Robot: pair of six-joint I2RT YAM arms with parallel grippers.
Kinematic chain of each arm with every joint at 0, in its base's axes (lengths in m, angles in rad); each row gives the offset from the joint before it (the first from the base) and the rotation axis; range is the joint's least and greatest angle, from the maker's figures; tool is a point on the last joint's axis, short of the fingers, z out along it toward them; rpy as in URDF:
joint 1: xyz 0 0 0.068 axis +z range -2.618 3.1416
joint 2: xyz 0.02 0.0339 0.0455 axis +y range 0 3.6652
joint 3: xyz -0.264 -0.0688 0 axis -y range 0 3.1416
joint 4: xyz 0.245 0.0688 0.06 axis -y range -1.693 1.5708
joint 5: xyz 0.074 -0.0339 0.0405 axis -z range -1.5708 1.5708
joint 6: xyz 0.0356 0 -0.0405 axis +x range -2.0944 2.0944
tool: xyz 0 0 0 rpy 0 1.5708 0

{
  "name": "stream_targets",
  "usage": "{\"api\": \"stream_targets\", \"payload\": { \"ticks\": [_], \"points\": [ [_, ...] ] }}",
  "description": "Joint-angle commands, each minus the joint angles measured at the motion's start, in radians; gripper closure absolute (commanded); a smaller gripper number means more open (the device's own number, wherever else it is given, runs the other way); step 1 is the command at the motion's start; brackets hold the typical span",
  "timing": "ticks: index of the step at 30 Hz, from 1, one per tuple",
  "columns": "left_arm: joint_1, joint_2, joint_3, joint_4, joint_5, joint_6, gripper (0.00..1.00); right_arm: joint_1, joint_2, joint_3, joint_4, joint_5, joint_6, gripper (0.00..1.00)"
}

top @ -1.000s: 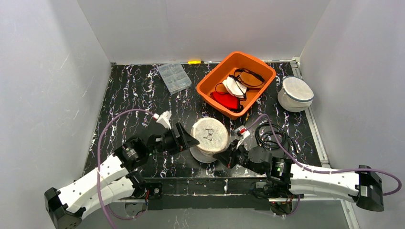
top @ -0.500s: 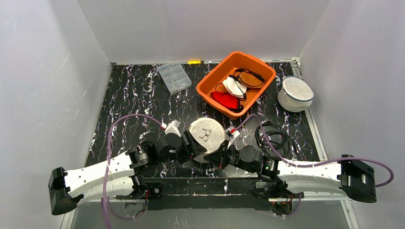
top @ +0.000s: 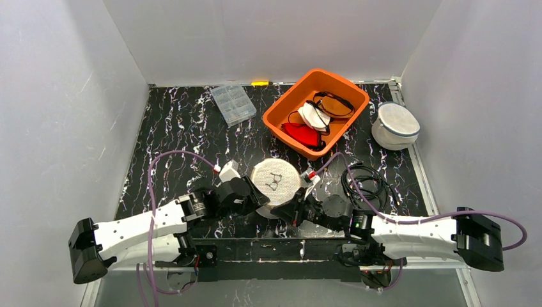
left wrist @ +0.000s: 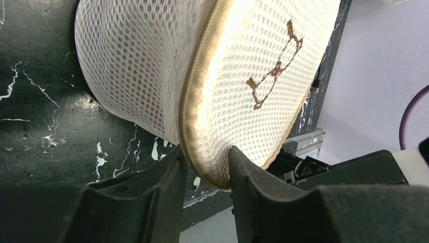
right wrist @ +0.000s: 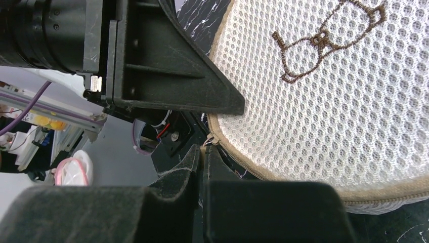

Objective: Unzip the laundry bag and remove the bra
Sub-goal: Unzip the laundry bag at the center of the board.

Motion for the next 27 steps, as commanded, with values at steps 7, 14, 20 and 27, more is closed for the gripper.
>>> {"api": "stream_targets", "payload": {
  "ticks": [7, 14, 20, 27],
  "points": [
    [-0.002, -0.009, 0.072, -0.077, -0.103, 0.052, 0.86, 0.007, -0.091, 0.050, -0.059, 0.005, -0.036, 0.99],
    [0.004, -0.020, 0.099, -0.120, -0.101, 0.100, 1.00, 0.007, -0.240, 0.042, -0.280, 0.091, -0.062, 0.99],
    [0.039, -0.022, 0.106, -0.083, -0.038, 0.189, 1.00, 0.007, -0.373, 0.034, -0.471, 0.177, -0.064, 0.99],
    [0.234, 0.040, 0.093, 0.062, 0.344, 0.312, 1.00, 0.007, -0.459, 0.030, -0.553, 0.211, -0.073, 0.99]
  ]
}}
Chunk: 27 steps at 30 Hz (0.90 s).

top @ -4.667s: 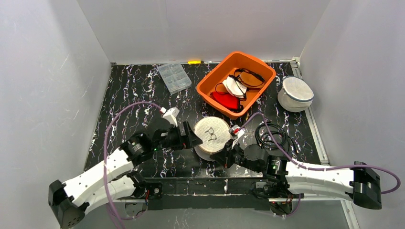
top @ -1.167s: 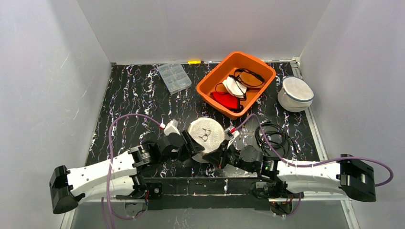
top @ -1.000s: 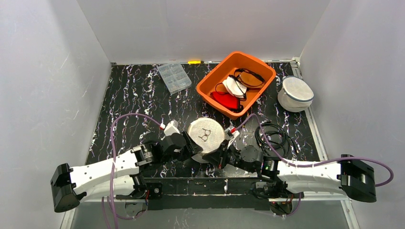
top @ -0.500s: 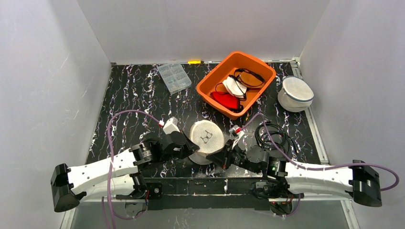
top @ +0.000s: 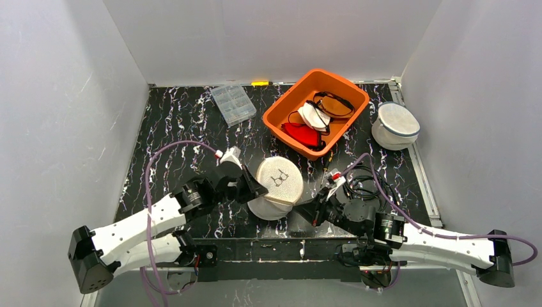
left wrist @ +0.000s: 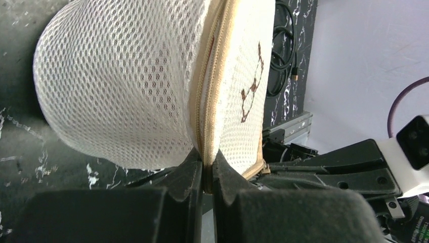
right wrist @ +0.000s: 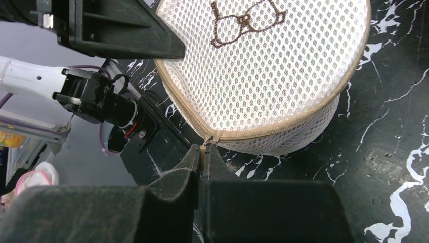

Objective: Unzip the laundry bag and remove the bra
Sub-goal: Unzip the laundry bag at the center of the board.

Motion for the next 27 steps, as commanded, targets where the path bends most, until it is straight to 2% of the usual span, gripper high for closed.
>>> {"api": "stream_targets", "payload": {
  "ticks": [1, 6, 13, 14, 17, 19, 22, 27],
  "points": [
    [0.127, 0.059, 0.010, 0.088, 0.262, 0.141, 1.00, 0.003, -0.040, 0.021, -0.063, 0.060, -0.027, 0.99],
    [0.211, 0.150, 0.018, 0.172, 0.416, 0.217, 1.00, 0.003, -0.014, -0.010, -0.062, 0.040, -0.040, 0.99],
    [0.255, 0.160, 0.002, 0.180, 0.460, 0.223, 0.98, 0.003, 0.013, -0.019, -0.011, 0.033, -0.040, 0.99],
    [0.255, 0.142, 0.001, 0.170, 0.458, 0.225, 0.90, 0.003, 0.019, -0.020, -0.007, 0.031, -0.038, 0.99],
    [0.255, 0.074, -0.003, 0.111, 0.445, 0.220, 0.57, 0.003, 0.027, -0.019, 0.016, 0.026, -0.034, 0.99],
    [0.254, 0.019, -0.011, 0.057, 0.426, 0.206, 0.41, 0.003, 0.034, -0.019, 0.041, 0.021, -0.030, 0.99],
    [0.240, -0.070, -0.048, -0.012, 0.400, 0.157, 0.32, 0.003, 0.062, -0.012, 0.073, 0.008, -0.033, 0.99],
    [0.163, -0.230, -0.137, -0.062, 0.316, 0.005, 0.29, 0.004, 0.130, 0.004, 0.152, -0.034, -0.033, 0.99]
  ]
}}
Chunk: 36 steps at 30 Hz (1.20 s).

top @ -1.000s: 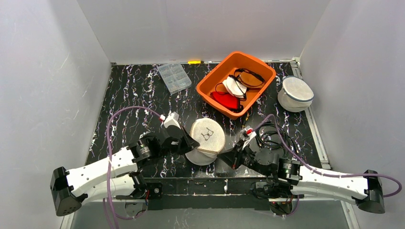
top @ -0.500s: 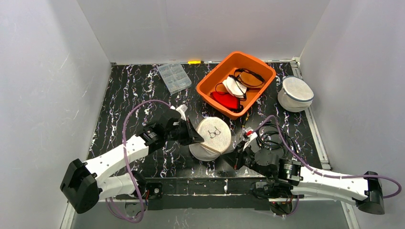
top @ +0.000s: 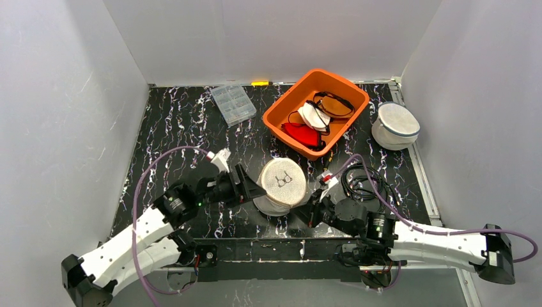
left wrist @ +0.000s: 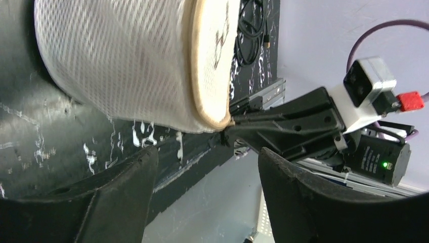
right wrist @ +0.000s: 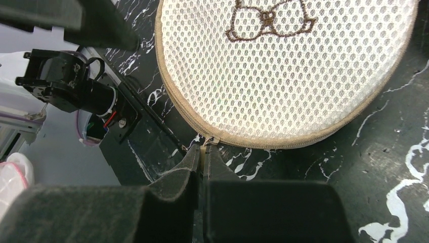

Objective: Unzip the laundry bag and remove the bra
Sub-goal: Unzip the laundry bag at the center of the board.

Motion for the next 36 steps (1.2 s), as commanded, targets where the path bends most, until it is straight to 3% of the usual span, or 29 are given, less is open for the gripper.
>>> {"api": "stream_targets", "payload": {
  "ticks": [1, 10, 24, 30, 36],
  "points": [
    [-0.083, -0.111, -0.078, -0.096, -0.100, -0.153, 0.30, 0.003, 0.064, 0.025, 0.153, -0.043, -0.007, 0.99],
    [-0.268, 0.004, 0.006, -0.074, -0.301, -0.218, 0.32, 0.005, 0.303, 0.101, 0.346, -0.158, -0.024, 0.99],
    [-0.278, 0.084, 0.014, -0.103, -0.438, -0.227, 0.44, 0.020, 0.347, 0.127, 0.399, -0.178, -0.014, 0.99],
    [-0.278, 0.085, 0.030, -0.133, -0.475, -0.222, 0.64, 0.020, 0.339, 0.123, 0.390, -0.175, -0.017, 0.99],
    [-0.278, 0.076, 0.031, -0.139, -0.499, -0.206, 0.96, 0.020, 0.316, 0.128, 0.346, -0.171, -0.027, 0.99]
  ]
}}
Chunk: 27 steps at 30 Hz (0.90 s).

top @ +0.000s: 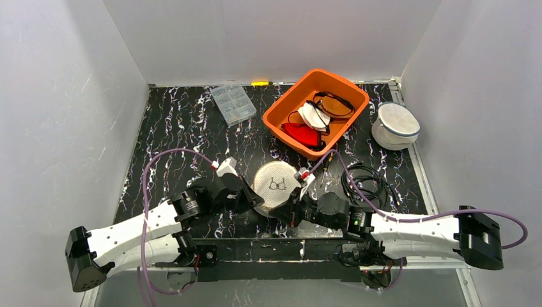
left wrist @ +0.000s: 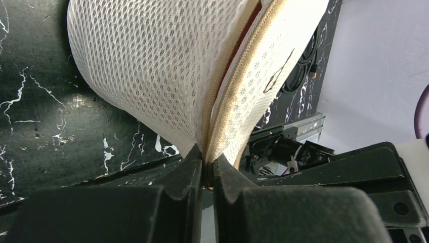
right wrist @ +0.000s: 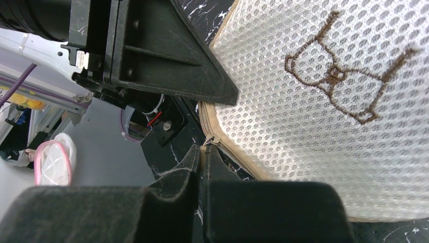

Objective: Unzip the laundry bag and remove the bra
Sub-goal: Unzip the laundry bag at the center of the board.

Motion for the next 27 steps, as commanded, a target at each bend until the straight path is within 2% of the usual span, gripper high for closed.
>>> {"api": "stream_targets", "payload": {
  "ticks": [1, 6, 11, 17, 19, 23, 27],
  "points": [
    [-0.001, -0.027, 0.022, -0.045, -0.076, 0.024, 0.99, 0.010, -0.046, 0.039, -0.015, 0.007, -0.026, 0.99],
    [0.003, -0.044, 0.046, -0.073, -0.077, 0.084, 1.00, 0.009, -0.125, 0.053, -0.194, 0.072, -0.049, 0.99],
    [0.021, -0.048, 0.050, -0.033, -0.013, 0.162, 1.00, 0.010, -0.239, 0.037, -0.343, 0.170, -0.037, 0.99],
    [0.110, -0.029, 0.014, 0.116, 0.189, 0.284, 1.00, 0.009, -0.352, 0.028, -0.432, 0.195, -0.019, 0.99],
    [0.174, 0.006, 0.019, 0.142, 0.316, 0.316, 1.00, 0.010, -0.367, 0.032, -0.461, 0.179, -0.026, 0.99],
    [0.288, 0.080, 0.028, 0.205, 0.479, 0.377, 1.00, 0.009, -0.345, 0.027, -0.474, 0.134, -0.036, 0.99],
    [0.321, 0.160, 0.057, 0.231, 0.555, 0.429, 1.00, 0.009, -0.328, 0.000, -0.412, 0.112, -0.023, 0.99]
  ]
}}
